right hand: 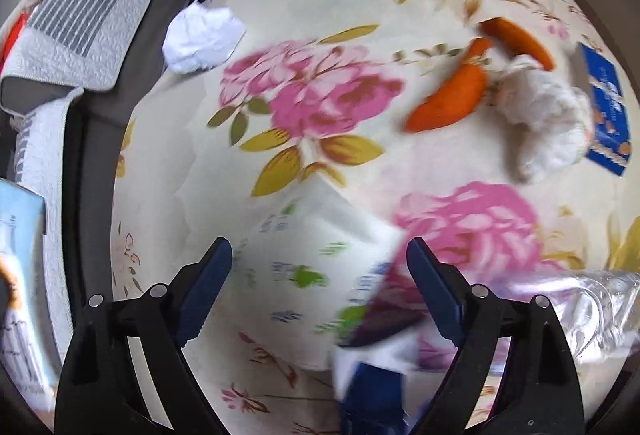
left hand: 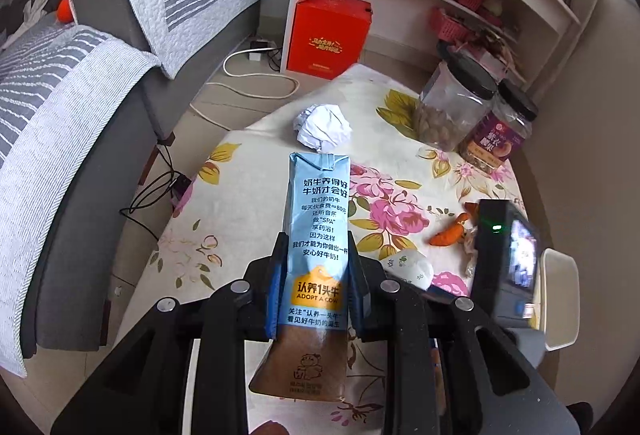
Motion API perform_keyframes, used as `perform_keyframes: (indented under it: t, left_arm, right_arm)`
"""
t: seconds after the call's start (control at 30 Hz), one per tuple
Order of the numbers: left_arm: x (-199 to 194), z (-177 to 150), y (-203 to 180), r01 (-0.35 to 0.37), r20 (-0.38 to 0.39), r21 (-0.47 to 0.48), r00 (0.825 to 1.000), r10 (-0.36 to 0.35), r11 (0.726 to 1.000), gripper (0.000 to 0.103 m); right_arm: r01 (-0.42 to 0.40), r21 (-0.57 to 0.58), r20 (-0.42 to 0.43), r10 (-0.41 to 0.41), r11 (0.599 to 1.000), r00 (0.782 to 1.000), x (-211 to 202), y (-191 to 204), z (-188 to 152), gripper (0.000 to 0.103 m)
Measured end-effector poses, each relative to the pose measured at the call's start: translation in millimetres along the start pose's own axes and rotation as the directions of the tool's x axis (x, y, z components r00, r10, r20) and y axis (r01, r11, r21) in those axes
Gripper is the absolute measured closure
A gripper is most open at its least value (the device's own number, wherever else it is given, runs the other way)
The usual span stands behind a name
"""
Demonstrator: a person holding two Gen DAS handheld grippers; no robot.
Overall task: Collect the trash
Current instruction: 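Grasp the white leaf-pattern paper cup with the right gripper while the left holds the carton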
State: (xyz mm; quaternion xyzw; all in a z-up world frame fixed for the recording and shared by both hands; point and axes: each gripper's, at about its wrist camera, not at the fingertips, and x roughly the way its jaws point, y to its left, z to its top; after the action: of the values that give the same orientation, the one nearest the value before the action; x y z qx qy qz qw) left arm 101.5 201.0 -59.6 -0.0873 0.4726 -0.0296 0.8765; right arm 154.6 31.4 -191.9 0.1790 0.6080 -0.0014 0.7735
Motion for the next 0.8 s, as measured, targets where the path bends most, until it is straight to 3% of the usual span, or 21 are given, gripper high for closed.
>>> perform_keyframes:
  t: [0.17,0.3,0.4,0.57,0.8]
  left_arm:
    - [-0.6,3.6,14.3,0.004,-0.001,-0.039,1.0,-0.005,0.999,0.077]
    - [-1.3,4.5,21.3,-0.009,0.008,-0.053,1.0,0.009,0.999,0.077]
    - [-0.4,6.0,27.9,-0.021,0.014,-0.067,1.0,0.022,0.998,0.077]
    - [-1.2,8.5,32.4,-0.022,0.026,-0.089,0.999,0.024,0.996,0.077]
    - [-6.8,7.6,29.4,-0.033,0.07,-0.107,0.997,0.041,0.994,0.077]
  right_arm:
    - [-0.022,-0.004,-0.03,0.022,1.0,0.999,16.8,19.1,-3.4,0.036]
    - [-0.034,-0.044,0.036,0.035,0.998,0.999,7.6,29.8,1.2,0.051]
    - [-0.046,-0.062,0.099,0.052,0.997,0.994,-7.3,32.0,7.2,0.057]
    - [-0.047,-0.089,0.189,0.063,0.995,0.98,-34.5,32.8,14.3,0.058]
    - [0.012,-0.154,0.348,0.043,0.988,0.937,-71.9,37.9,15.6,0.058]
